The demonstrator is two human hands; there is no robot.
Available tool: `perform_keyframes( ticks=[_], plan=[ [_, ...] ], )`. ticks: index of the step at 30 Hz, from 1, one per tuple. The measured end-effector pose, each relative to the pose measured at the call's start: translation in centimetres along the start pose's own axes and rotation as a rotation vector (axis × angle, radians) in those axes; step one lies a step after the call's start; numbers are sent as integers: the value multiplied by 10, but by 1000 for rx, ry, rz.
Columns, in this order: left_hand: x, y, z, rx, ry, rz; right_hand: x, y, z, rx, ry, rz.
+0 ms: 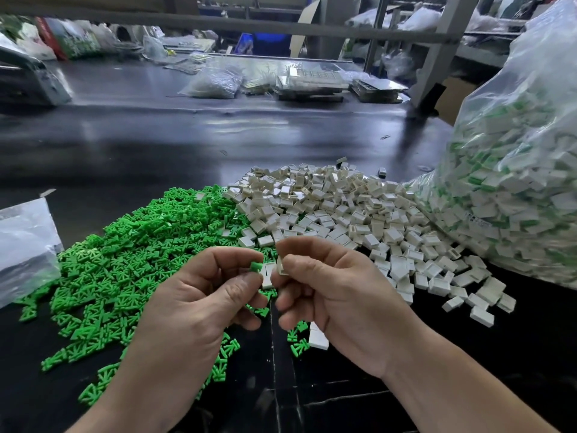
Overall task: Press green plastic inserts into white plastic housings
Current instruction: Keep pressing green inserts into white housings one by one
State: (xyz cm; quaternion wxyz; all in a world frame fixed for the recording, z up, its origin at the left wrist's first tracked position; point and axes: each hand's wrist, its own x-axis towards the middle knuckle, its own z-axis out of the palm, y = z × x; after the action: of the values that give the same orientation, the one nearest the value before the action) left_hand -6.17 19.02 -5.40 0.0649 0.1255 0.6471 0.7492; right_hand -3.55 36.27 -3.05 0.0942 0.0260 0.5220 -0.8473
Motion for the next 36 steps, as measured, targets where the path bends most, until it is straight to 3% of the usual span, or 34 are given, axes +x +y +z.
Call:
perform_keyframes(
  ticks=[12,16,24,28,36],
  plan=[
    [-5,5,1,45,16,2,-1,2,-3,-127,32,23],
    [-7,8,5,112,19,45,-1,-1,-1,-51,-15,31],
    [-8,12,4,164,10,81,-3,-1,-4,-165,-81,10],
    [-5,14,0,-10,-50,-14,-5,-4,-4,-238,-141,38],
    [-5,19,0,-461,-360,-305,-9,-5,-2,-266,-177,35]
  ],
)
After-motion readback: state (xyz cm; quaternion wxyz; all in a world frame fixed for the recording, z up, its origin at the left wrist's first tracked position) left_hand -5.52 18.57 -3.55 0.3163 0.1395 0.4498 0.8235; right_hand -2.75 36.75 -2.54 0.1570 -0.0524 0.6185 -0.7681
